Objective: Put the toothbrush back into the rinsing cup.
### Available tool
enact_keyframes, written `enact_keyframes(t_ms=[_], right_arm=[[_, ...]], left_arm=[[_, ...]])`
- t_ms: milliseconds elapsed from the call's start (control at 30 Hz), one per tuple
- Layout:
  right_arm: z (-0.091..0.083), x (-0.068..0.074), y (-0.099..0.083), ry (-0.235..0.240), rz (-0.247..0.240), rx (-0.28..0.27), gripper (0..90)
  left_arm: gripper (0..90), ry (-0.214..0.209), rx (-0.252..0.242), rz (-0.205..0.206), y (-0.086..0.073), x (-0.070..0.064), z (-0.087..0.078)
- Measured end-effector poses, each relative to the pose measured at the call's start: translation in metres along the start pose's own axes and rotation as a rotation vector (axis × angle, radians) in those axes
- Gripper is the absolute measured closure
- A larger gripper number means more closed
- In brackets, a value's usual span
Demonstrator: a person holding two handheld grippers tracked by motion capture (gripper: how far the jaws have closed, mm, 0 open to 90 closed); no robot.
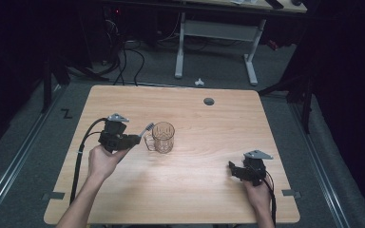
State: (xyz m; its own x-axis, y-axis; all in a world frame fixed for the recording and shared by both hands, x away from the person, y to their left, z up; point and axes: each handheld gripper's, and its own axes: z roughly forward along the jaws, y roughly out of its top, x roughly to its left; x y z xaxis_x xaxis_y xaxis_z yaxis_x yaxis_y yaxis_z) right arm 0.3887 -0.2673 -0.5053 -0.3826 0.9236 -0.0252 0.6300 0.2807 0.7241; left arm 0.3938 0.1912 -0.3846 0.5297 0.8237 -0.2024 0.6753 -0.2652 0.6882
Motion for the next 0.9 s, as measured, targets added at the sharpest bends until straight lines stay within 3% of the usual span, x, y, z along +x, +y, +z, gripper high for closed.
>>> enact_keyframes(t_ms=[267,667,900], right_arm=[[0.0,0.0,0.0,0.0,0.0,0.0,25.8],[0.0,0.0,0.0,0.0,-0.001,0.0,25.8],[0.0,0.0,0.0,0.0,0.0,0.0,25.8]], left_arm=[[80.0,-0.022,-0.042,0.01,0.004,-0.007,0.006],[80.0,-0.028,-0.043,0.048,0.017,-0.015,0.013],[79.9,-0.024,-0.044,0.046,0.021,-0.014,0.018]])
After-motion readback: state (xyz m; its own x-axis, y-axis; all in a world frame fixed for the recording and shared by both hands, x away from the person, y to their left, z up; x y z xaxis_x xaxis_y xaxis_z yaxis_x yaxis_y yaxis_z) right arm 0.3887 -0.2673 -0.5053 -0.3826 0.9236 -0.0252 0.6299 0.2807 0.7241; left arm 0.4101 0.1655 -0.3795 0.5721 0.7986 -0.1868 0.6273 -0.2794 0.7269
